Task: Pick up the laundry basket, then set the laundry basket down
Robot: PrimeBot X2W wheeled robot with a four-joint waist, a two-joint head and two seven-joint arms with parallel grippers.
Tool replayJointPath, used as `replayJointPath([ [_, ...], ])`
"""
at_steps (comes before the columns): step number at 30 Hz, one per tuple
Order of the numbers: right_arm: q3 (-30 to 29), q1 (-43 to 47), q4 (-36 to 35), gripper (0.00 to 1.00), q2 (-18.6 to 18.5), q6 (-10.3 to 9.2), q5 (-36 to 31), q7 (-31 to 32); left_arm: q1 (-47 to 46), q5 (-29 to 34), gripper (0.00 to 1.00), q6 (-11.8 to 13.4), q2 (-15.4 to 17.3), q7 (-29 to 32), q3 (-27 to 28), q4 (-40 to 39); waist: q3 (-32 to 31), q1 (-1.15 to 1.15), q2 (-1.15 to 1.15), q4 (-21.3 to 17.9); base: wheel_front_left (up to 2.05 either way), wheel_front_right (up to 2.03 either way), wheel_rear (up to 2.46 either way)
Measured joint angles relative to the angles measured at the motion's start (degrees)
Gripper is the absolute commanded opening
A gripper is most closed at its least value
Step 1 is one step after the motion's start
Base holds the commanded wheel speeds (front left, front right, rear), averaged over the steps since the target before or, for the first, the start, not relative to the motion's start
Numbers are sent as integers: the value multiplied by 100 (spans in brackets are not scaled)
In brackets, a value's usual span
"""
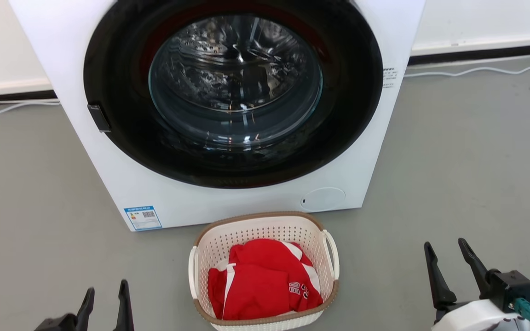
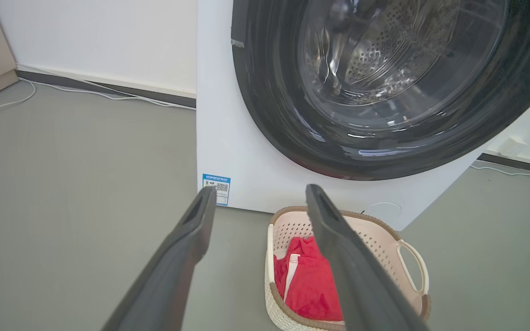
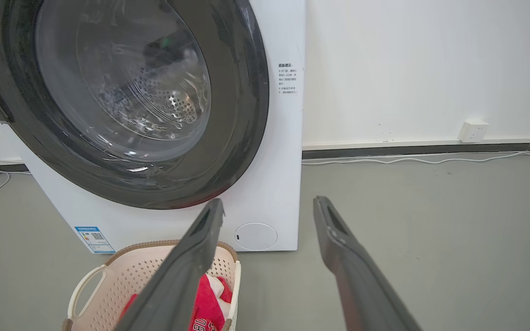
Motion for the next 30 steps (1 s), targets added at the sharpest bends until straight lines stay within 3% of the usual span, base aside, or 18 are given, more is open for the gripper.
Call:
replayJointPath([
  [10,-124,236,-153,100,49,0,-75,0,282,44,100,-18,-52,0,152,-156,-249,0,0,15,0,0,0],
  [11,-123,237,-169,0,56,0,-87,0,284,44,0,-15,-63,0,155,-154,-273,0,0,11,0,0,0],
  [16,-124,370,177,0,202,-8,-42,36,292,20,0,-16,-194,44,143,222,-277,0,0,16,0,0,0],
  [30,-159,360,142,0,247,-8,913,255,286,-834,0,-22,-188,271,118,202,-254,2,0,59,0,0,0],
])
